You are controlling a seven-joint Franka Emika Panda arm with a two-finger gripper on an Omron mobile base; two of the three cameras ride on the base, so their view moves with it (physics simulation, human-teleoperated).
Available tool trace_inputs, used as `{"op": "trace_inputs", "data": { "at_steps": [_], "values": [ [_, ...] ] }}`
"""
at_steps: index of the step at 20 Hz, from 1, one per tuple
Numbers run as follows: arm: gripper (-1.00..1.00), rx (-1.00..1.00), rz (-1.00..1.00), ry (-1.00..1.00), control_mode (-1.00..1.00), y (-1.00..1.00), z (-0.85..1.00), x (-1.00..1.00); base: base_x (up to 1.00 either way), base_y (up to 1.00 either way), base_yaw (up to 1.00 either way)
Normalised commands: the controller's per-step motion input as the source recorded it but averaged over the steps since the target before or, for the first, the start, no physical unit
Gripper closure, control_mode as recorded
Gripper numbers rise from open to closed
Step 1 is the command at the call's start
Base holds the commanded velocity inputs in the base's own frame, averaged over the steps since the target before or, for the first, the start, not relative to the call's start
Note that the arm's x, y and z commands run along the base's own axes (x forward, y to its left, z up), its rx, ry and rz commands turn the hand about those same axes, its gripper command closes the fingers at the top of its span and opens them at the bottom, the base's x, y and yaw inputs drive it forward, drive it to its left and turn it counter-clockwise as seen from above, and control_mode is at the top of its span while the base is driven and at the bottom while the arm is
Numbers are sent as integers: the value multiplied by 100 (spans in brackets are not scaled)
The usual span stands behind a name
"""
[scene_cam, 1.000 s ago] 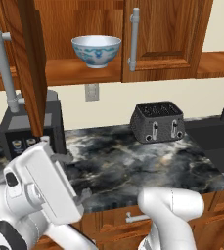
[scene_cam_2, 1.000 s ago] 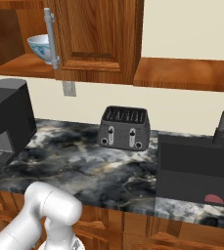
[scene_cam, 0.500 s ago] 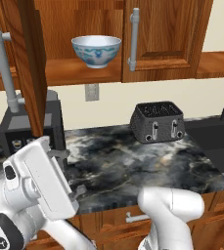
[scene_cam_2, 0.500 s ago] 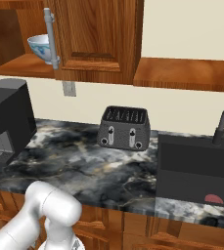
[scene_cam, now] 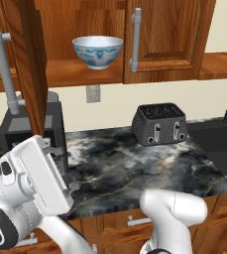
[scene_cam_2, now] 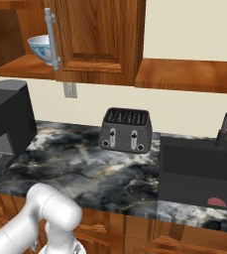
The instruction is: Open the cabinet. Pick the bowls from the counter and place them in the cabinet. Then close the cabinet.
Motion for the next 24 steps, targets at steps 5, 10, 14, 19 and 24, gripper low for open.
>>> {"op": "trace_inputs", "data": {
  "at_steps": [5,10,14,19,24],
  "values": [
    [-100,2,0,0,-100,20,-1,20,0,0,0],
    [-100,3,0,0,-100,19,-7,19,0,0,0],
    [-100,3,0,0,-100,21,-11,20,0,0,0],
    [-100,3,0,0,-100,19,-5,22,0,0,0],
    [-100,3,0,0,-100,18,0,23,0,0,0]
  ]
}}
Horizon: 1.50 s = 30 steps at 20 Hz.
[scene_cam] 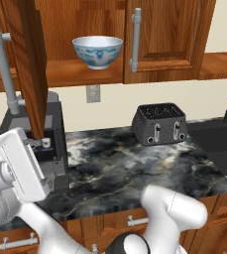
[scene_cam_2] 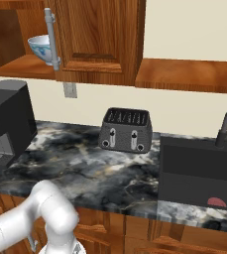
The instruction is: Open the cabinet. Pick the bowls from the counter and place them in the cabinet. Then close the cabinet.
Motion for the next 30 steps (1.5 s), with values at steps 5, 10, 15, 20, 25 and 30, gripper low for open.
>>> {"op": "trace_inputs", "data": {
  "at_steps": [5,10,15,20,25,30],
  "values": [
    [-100,2,0,0,-100,20,0,22,0,0,0],
    [-100,1,0,0,-100,24,-1,22,0,0,0],
    [-100,1,0,0,-100,24,0,22,0,0,0],
    [-100,1,0,0,-100,20,-1,23,0,0,0],
    [-100,2,0,0,-100,15,0,26,0,0,0],
    [-100,2,0,0,-100,15,-2,26,0,0,0]
  ]
}}
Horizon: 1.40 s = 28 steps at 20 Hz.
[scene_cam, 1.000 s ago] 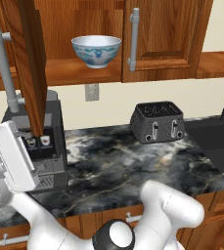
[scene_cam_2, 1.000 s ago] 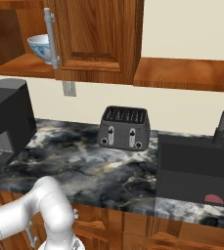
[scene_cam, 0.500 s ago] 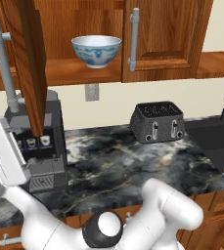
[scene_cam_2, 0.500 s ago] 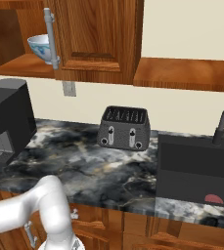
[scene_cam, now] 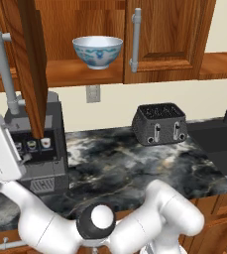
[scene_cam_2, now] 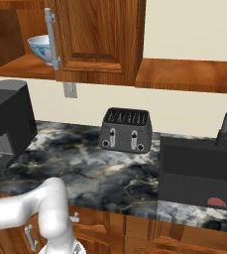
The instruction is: Open the cabinet. Pick the bowls from the counter and place them in the cabinet. Then close the cabinet.
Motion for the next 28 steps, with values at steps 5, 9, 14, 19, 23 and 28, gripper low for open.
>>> {"op": "trace_inputs", "data": {
  "at_steps": [5,9,14,19,23,28],
  "values": [
    [-100,2,0,0,-100,16,-3,26,0,0,0],
    [-100,2,0,0,-100,13,0,27,0,0,0],
    [-100,2,0,0,-100,3,0,23,0,0,0],
    [-100,1,-3,0,-100,-14,6,4,0,0,0],
    [-100,1,-9,0,-100,-39,39,1,0,0,0],
    [-100,0,-10,4,-100,-58,36,0,0,0,0]
  ]
}}
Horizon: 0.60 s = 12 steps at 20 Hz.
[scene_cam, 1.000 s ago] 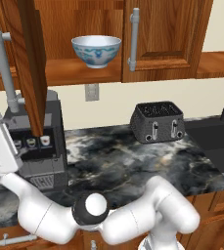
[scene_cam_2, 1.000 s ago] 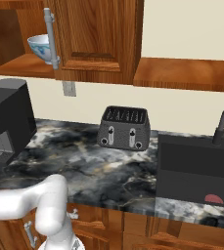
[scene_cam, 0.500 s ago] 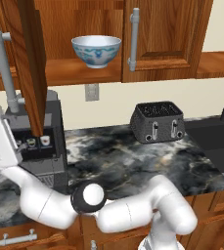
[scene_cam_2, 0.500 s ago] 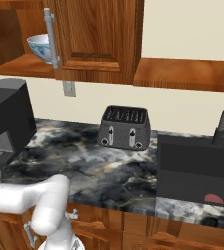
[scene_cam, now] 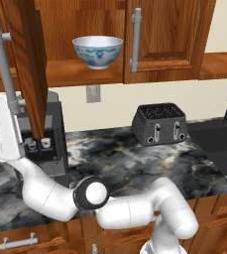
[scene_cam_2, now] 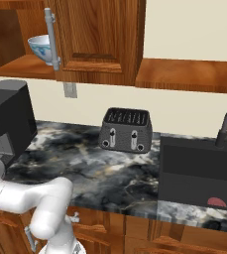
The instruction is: Open the cabinet. Pick the bowls from the counter and place them in the cabinet. Then close the cabinet.
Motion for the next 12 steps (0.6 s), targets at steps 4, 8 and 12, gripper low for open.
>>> {"op": "trace_inputs", "data": {
  "at_steps": [4,8,12],
  "values": [
    [-100,-3,-5,16,-100,-88,6,-6,0,0,0],
    [-100,-8,0,16,-100,-100,0,0,0,0,0],
    [-100,-9,1,13,-100,-100,3,3,0,0,0]
  ]
}}
